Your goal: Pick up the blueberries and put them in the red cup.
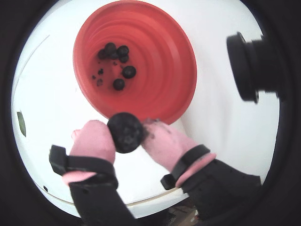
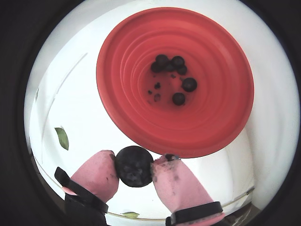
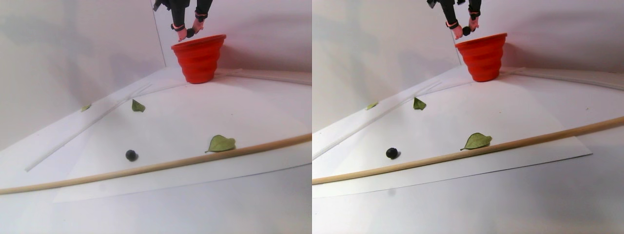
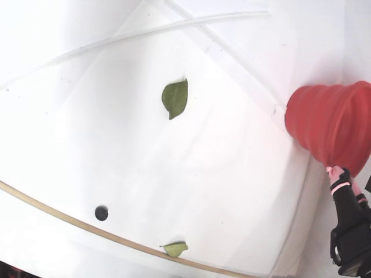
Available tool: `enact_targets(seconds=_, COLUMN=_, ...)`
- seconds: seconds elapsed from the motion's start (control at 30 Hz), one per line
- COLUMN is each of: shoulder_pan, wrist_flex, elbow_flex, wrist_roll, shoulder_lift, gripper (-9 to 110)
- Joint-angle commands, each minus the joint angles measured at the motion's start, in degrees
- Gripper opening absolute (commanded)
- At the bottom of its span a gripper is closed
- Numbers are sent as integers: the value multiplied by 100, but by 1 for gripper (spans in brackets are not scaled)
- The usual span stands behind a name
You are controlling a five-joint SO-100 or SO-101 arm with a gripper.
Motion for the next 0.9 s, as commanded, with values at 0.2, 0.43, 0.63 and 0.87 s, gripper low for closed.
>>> enact_targets(seconds=0.2, shoulder_pan=211, wrist_flex=-439, elbow_flex=-659, wrist_roll=105, shoulder_lift=-237, gripper=13)
enact_targets(seconds=0.43, shoulder_pan=316, wrist_flex=-554, elbow_flex=-905, wrist_roll=237, shoulder_lift=-492, gripper=13)
enact_targets(seconds=0.63, shoulder_pan=378, wrist_flex=-668, elbow_flex=-1090, wrist_roll=369, shoulder_lift=-659, gripper=13)
enact_targets(seconds=0.87, shoulder_pan=413, wrist_flex=-765, elbow_flex=-1266, wrist_roll=519, shoulder_lift=-791, gripper=13)
